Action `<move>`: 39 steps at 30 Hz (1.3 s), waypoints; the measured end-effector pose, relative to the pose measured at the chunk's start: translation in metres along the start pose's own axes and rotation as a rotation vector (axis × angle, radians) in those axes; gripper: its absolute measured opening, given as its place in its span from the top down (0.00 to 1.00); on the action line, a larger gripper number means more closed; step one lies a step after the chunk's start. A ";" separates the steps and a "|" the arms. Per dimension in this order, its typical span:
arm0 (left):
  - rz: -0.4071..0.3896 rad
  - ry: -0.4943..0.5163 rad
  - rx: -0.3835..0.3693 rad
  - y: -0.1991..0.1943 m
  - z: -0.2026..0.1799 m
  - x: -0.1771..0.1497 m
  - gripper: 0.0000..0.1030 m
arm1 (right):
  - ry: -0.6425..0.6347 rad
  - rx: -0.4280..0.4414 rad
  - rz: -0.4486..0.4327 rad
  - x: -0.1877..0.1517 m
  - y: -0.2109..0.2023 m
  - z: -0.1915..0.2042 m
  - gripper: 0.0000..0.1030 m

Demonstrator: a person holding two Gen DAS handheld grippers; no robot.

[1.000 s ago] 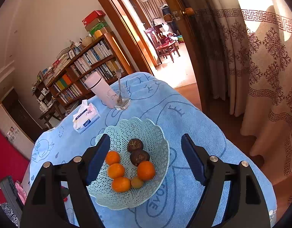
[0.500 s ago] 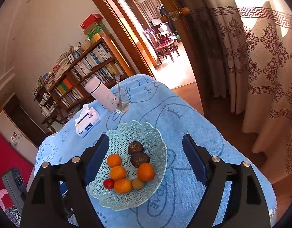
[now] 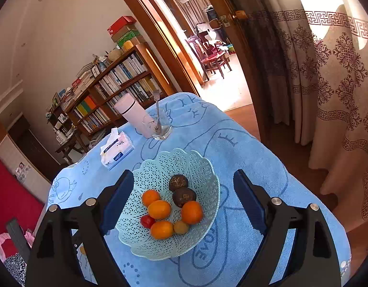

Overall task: Organize fruits
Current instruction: 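Move the left tool to the round brown fruit and close on it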

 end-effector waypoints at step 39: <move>0.206 -0.124 0.113 0.049 0.101 -0.083 0.54 | -0.032 0.001 0.070 -0.021 0.020 0.011 0.16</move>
Point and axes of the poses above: each gripper's, at about its wrist camera, not at the fingertips, and y roughly the way its jaws point, z to its left, x to its top, the point moved 6 cm from there along y, roughly the way its jaws point, and after that the axes turned 11 degrees about x, right-handed, at the moved point
